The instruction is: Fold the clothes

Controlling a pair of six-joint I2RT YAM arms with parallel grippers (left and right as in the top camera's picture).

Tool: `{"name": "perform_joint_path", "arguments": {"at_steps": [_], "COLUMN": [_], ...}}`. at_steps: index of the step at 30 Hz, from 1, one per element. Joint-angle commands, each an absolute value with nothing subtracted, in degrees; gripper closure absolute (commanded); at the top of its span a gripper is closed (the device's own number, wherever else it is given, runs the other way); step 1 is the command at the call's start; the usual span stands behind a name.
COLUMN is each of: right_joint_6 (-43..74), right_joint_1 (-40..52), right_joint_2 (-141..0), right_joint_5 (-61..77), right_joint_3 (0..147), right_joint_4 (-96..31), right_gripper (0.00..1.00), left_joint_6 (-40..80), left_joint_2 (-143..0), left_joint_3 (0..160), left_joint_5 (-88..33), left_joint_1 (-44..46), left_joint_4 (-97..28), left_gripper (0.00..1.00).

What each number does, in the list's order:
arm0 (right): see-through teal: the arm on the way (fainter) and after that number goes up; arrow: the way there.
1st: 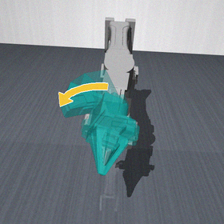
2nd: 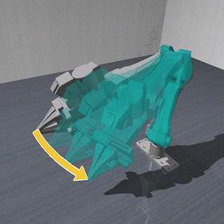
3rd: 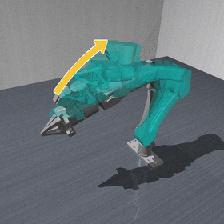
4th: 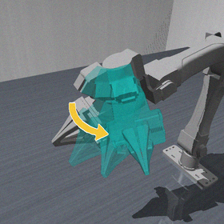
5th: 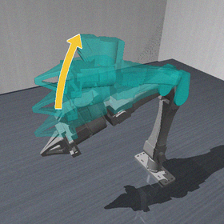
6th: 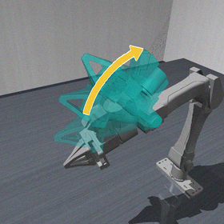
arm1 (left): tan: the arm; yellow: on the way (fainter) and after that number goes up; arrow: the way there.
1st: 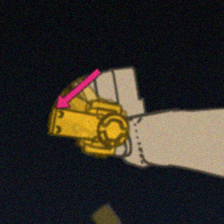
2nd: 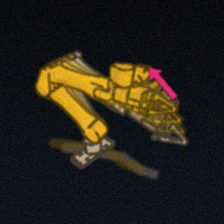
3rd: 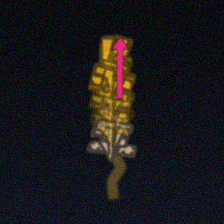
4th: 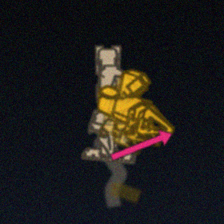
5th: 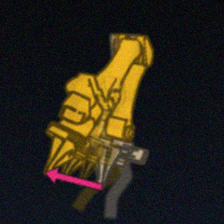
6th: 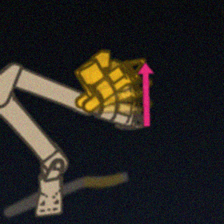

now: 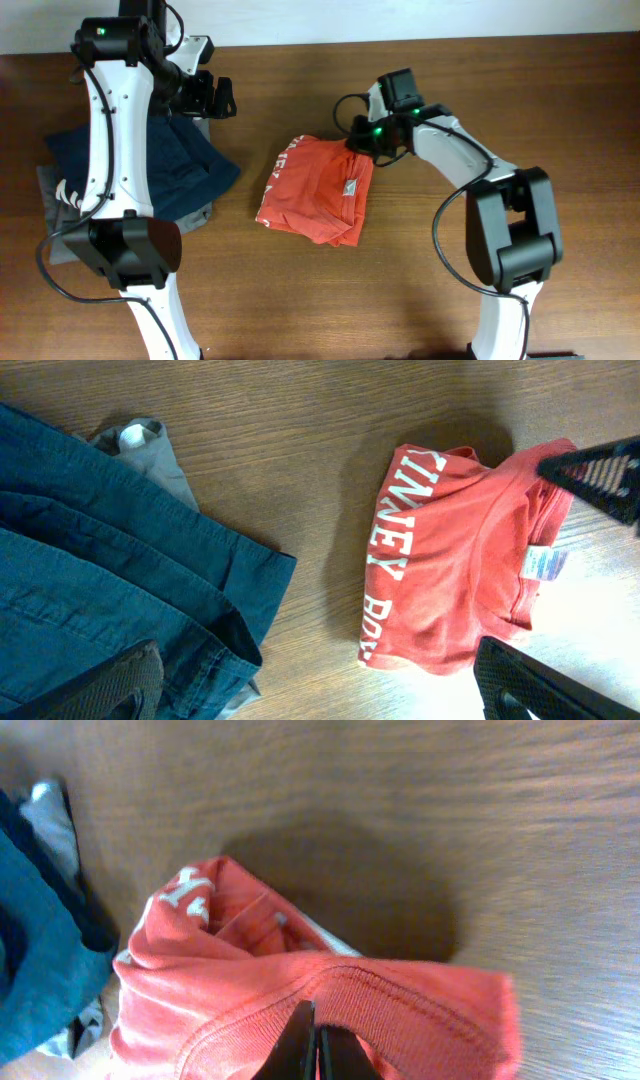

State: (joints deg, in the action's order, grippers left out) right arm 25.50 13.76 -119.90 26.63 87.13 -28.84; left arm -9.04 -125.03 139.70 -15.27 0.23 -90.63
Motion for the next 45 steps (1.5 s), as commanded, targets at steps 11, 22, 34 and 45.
{"name": "perform_joint_path", "arguments": {"at_steps": [11, 22, 34, 45], "right_joint_6": [22.2, 14.0, 6.2, 6.2], "right_joint_1": [6.7, 6.4, 19.0, 22.2], "right_joint_2": [-113.4, -112.0, -112.9, -114.3], "right_joint_5": [28.2, 40.0, 30.1, 32.0], "right_joint_3": [87.3, 87.3, 82.0, 78.1], "right_joint_4": [-31.3, -42.4, -50.2, -43.9], "right_gripper": [0.94, 0.62, 0.55, 0.67], "left_joint_6": [-10.0, -10.0, -10.6, -13.8], "left_joint_2": [-123.1, -123.1, -123.2, -123.2], "left_joint_3": [140.3, 140.3, 125.9, 112.7], "left_joint_5": [-17.3, -17.2, -26.2, -31.5], "left_joint_1": [-0.1, -0.1, 2.5, 4.4], "left_joint_4": [-90.5, -91.0, -86.3, -78.4], "left_gripper": [0.01, 0.01, 0.01, 0.02]}}
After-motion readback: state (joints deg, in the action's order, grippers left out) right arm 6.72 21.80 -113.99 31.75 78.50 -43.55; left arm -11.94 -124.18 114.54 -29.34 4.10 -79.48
